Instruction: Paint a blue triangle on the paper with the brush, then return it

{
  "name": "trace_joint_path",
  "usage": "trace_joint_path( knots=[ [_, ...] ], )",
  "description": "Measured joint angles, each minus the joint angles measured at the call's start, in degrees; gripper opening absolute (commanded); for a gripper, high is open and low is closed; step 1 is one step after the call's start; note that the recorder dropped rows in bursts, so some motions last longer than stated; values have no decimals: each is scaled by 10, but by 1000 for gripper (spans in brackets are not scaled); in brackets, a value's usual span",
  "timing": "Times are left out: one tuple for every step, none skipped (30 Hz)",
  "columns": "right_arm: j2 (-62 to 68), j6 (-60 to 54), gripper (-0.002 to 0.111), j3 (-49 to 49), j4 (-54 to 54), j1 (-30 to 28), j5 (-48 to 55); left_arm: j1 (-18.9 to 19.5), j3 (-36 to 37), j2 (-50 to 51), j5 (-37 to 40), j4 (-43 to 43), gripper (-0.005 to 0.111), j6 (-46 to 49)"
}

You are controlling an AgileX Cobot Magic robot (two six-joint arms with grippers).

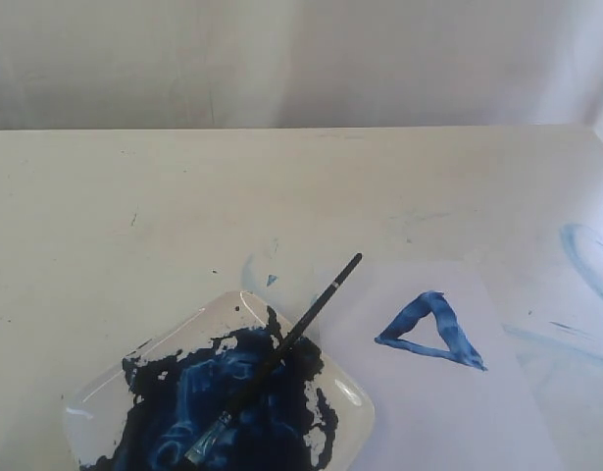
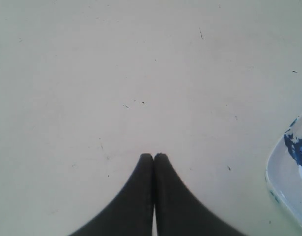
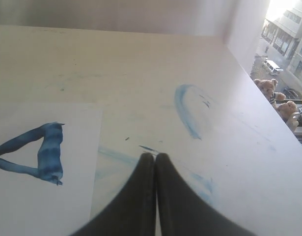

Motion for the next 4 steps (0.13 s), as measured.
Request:
trace_joint_path(
  knots=[
    [0,0,0,0,0,0,0,0,0,0,0,0,0,0],
    [0,0,0,0,0,0,0,0,0,0,0,0,0,0],
    [0,-1,0,0,0,0,0,0,0,0,0,0,0,0],
    [0,-1,0,0,0,0,0,0,0,0,0,0,0,0]
  ],
)
